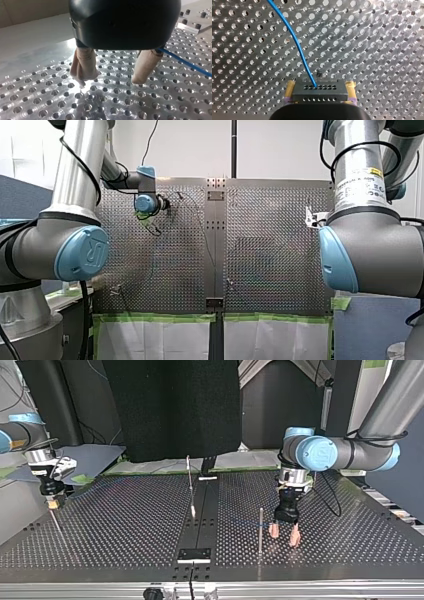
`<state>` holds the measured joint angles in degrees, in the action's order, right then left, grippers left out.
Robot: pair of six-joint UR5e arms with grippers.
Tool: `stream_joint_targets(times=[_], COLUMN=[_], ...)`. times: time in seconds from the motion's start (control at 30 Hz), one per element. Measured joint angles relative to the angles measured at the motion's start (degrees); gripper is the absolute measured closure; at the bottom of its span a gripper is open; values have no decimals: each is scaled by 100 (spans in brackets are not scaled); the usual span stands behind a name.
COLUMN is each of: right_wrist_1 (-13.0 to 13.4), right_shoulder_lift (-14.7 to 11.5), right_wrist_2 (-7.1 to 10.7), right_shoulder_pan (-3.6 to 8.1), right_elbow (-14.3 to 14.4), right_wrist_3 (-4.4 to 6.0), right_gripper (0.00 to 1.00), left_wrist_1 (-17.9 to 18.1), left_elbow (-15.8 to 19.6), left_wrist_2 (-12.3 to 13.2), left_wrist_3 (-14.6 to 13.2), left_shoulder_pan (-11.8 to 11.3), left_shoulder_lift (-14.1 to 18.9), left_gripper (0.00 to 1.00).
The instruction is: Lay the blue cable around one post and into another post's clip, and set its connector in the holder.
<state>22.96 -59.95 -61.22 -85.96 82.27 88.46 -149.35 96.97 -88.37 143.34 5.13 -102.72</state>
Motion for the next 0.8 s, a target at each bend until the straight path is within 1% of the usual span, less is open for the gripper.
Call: stream_joint_targets(times=[0.03,0.07,0.1,0.13,0.17,0.23,0.63,0.8], right_wrist_1=[0,0,0,0,0,0,0,0], right_shoulder_lift=[0,0,0,0,0,0,0,0], right_wrist_2=[0,0,0,0,1,0,0,0], right_shoulder_pan=[0,0,0,0,0,0,0,0], right_elbow=[0,0,0,-1,-1,0,0,0], right_wrist_3=[0,0,0,0,0,0,0,0], right_gripper=[84,84,70,37,37,1,1,1], left_wrist_1=[0,0,0,1,1,1,-15,-158], left_elbow=[-2,-3,-3,-3,-3,-4,-5,-14], left_wrist_2=[2,7,10,12,14,15,33,83], left_wrist_3=[0,0,0,0,0,1,44,58], left_shoulder_pan=[0,-1,-1,-1,-1,-1,-15,-23], left_shoulder_lift=[0,1,1,2,2,1,3,3], left_gripper=[0,0,0,0,0,0,0,0])
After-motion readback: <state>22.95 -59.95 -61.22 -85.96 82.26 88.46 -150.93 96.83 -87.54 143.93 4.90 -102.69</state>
